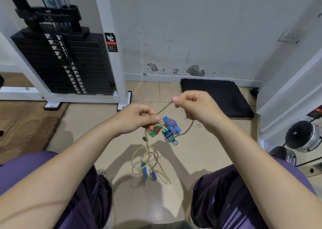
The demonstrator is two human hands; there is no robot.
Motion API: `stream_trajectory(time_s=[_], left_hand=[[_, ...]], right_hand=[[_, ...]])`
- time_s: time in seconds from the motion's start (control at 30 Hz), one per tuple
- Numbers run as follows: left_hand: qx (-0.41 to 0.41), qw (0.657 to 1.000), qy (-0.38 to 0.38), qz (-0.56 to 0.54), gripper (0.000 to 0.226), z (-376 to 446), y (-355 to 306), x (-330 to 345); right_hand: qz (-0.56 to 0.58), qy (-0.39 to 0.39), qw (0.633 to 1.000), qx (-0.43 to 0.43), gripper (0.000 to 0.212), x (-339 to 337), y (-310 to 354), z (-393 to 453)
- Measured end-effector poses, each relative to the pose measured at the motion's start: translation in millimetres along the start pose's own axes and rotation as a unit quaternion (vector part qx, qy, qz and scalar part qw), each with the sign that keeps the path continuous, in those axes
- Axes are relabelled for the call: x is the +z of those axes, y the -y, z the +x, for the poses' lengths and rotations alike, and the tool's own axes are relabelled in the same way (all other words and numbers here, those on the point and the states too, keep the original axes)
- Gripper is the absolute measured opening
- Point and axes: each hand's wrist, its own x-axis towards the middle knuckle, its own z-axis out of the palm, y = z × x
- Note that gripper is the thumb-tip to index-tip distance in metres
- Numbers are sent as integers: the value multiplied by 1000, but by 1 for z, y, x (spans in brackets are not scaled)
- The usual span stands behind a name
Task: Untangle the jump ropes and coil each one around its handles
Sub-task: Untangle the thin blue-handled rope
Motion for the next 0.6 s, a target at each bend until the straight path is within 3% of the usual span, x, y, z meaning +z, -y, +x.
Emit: stream_trajectory(time_s=[0.1, 0.2, 0.3, 0.4, 0.5, 0.57, 0.6], left_hand=[[7, 998, -69, 2, 22, 4, 2, -9], [76, 961, -264, -29, 22, 9, 0, -19], [100, 920, -378, -32, 19, 10, 3, -34], [78, 919, -385, -15, 23, 9, 6, -38], [17, 945, -325, 17, 28, 9, 8, -30], [6, 926, -350, 140, 31, 10, 12, -35], [-4, 893, -375, 248, 34, 9, 12, -41]], right_hand=[[36, -26, 999, 11, 19, -18, -4, 7], [-83, 32, 995, 48, 14, -22, -11, 9], [-160, -1, 984, 78, 25, -24, -15, 9], [-63, -31, 993, 100, 44, -32, -13, 10], [-133, -31, 983, 122, 57, -30, -12, 9], [-193, -35, 974, 114, 55, -31, -12, 10], [-219, -44, 970, 97, 51, -35, -13, 11]])
